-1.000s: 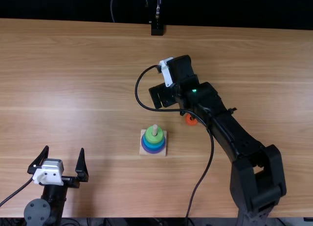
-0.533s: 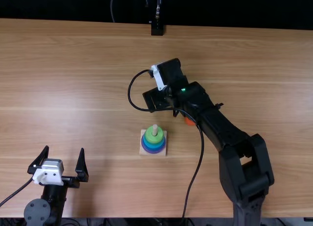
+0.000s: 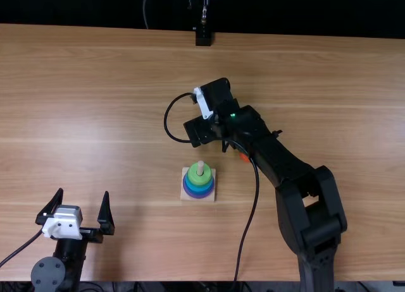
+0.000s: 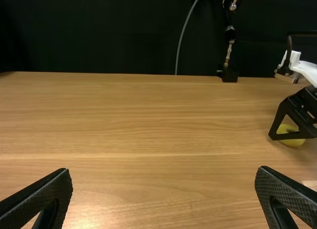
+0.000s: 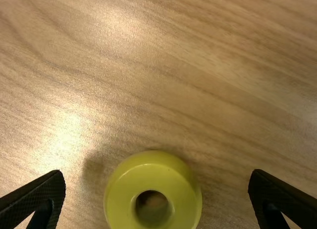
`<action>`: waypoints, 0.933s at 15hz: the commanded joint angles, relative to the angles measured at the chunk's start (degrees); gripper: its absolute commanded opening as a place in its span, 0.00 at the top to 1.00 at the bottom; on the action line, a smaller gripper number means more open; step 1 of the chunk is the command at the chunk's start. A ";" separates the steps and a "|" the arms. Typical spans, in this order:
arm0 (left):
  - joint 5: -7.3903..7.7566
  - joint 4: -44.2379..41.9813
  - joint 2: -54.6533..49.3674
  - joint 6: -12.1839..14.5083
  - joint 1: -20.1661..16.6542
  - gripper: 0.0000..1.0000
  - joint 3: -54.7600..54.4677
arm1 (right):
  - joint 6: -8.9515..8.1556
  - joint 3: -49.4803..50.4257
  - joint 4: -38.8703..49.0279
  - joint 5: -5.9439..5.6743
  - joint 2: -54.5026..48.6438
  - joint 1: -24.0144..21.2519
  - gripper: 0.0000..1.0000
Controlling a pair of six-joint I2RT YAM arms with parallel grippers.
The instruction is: Build the Hanoi tower: stack the rings onto the peg from bottom to top in this color order: purple, dark blue, light blue, dark green, light green, yellow, orange.
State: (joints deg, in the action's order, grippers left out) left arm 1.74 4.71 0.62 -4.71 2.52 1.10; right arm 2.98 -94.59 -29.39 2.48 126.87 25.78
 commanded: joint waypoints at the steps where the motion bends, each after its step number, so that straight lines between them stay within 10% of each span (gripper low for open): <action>1: 1.53 2.57 -0.62 0.49 -0.33 0.00 -1.10 | -0.24 -1.65 -0.10 0.37 2.15 0.59 0.00; 5: 1.53 2.57 -0.62 0.49 -0.33 0.00 -1.10 | -0.24 -1.48 -0.21 0.37 2.24 0.59 0.00; 8: 1.53 2.57 -0.62 0.49 -0.33 0.00 -1.10 | -0.45 -1.21 -0.21 0.37 2.15 0.59 0.69; 10: 1.53 2.57 -0.62 0.49 -0.33 0.00 -1.10 | -0.35 -1.13 -1.26 0.37 2.24 0.59 0.98; 14: 1.53 2.57 -0.62 0.49 -0.33 0.00 -1.10 | -0.56 -1.57 -4.74 0.37 2.15 0.50 1.00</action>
State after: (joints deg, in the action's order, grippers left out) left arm 1.74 4.71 0.62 -4.71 2.52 1.10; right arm 2.87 -95.02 -33.54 2.52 127.68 25.78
